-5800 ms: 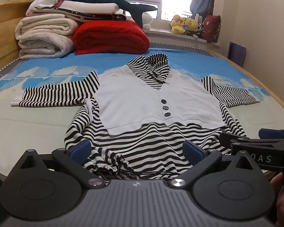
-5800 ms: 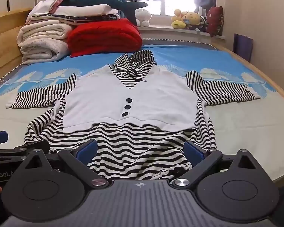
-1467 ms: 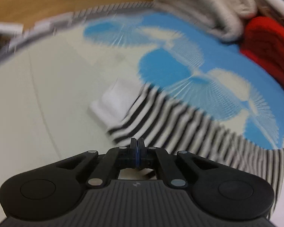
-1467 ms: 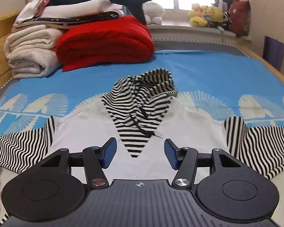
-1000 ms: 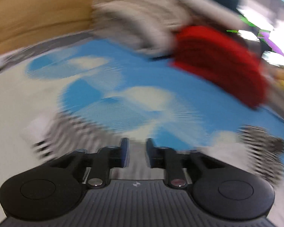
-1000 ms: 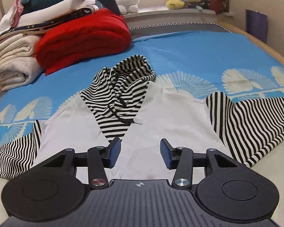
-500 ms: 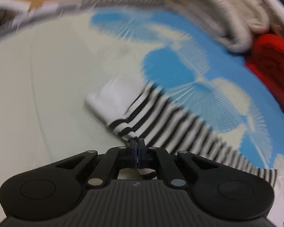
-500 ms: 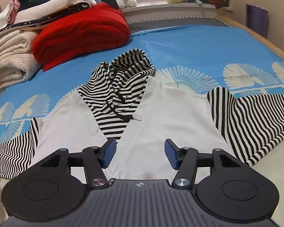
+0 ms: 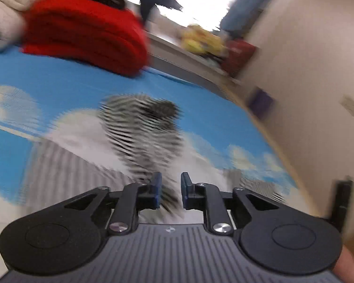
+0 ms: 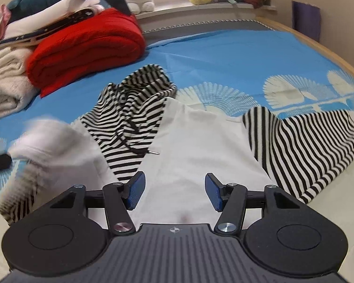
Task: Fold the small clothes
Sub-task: 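Carry the sleeve across the white front with the left gripper and release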
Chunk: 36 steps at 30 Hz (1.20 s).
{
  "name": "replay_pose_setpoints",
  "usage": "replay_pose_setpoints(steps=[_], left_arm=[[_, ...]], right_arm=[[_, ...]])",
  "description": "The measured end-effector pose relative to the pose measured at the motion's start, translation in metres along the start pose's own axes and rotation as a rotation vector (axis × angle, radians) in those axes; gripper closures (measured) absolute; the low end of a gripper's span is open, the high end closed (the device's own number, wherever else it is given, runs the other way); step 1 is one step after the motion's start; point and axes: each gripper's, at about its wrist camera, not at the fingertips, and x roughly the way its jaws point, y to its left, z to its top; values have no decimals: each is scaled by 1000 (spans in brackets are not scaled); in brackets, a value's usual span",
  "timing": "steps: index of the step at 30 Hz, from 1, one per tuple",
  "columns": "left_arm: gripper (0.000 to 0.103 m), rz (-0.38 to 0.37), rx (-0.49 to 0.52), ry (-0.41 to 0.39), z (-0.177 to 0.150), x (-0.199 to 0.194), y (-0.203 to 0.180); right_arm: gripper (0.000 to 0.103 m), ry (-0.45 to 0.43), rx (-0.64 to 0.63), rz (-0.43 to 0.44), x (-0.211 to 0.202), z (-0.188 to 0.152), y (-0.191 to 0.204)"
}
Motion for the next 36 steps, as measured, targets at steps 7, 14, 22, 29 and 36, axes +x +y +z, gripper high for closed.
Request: replay_pose_setpoints(steps=[7, 14, 22, 29, 36], left_arm=[[81, 370, -162, 30, 8, 3, 82], [81, 364, -169, 82, 8, 16, 79], [81, 358, -193, 69, 10, 14, 85], [81, 341, -165, 129, 7, 18, 88], [81, 341, -104, 304, -17, 50, 81]], right_arm=[[65, 45, 141, 54, 22, -1, -23], [58, 157, 390, 81, 82, -14, -45], [101, 137, 483, 129, 122, -18, -41], [100, -305, 453, 79, 17, -3, -40], [95, 13, 580, -228, 51, -28, -88]])
